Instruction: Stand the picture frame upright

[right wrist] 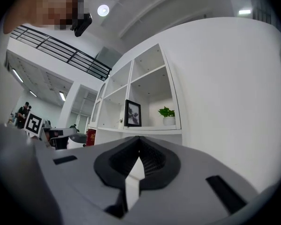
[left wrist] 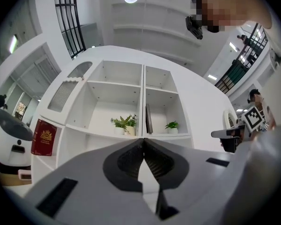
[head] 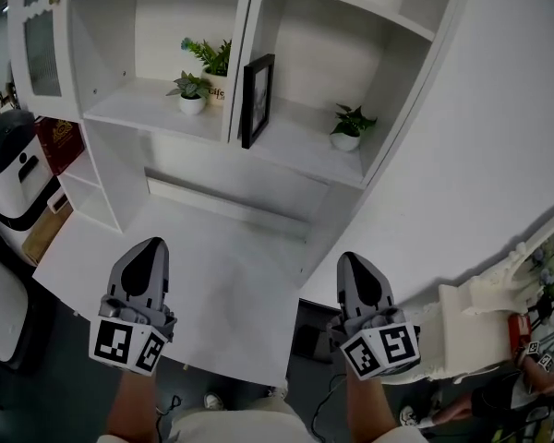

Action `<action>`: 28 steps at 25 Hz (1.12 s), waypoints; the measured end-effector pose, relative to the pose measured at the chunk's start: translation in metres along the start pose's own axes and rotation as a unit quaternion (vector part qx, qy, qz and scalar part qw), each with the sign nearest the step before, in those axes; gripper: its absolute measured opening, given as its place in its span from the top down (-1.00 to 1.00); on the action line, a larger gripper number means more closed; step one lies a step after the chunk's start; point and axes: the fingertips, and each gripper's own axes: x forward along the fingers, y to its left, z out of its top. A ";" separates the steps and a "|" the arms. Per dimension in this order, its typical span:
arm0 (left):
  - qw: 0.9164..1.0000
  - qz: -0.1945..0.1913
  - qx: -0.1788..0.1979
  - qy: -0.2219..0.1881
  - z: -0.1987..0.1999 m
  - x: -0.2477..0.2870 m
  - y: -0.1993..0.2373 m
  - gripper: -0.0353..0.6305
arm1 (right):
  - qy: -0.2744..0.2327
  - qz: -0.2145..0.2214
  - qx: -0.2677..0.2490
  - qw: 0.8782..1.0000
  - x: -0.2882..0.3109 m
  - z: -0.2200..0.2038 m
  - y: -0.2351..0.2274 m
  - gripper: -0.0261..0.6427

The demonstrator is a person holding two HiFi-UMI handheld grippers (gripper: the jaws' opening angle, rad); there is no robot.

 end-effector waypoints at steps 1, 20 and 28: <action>1.000 0.001 0.001 0.004 -0.002 -0.007 0.001 0.84 | 0.001 -0.005 0.003 1.000 -0.008 -0.001 -0.001 0.90; 0.994 0.060 -0.027 0.089 -0.061 -0.121 0.013 0.84 | 0.068 -0.067 0.010 0.995 -0.117 -0.056 0.015 0.90; 0.996 0.047 -0.032 0.070 -0.052 -0.114 0.009 0.84 | 0.071 -0.060 0.005 0.996 -0.116 -0.052 0.028 0.90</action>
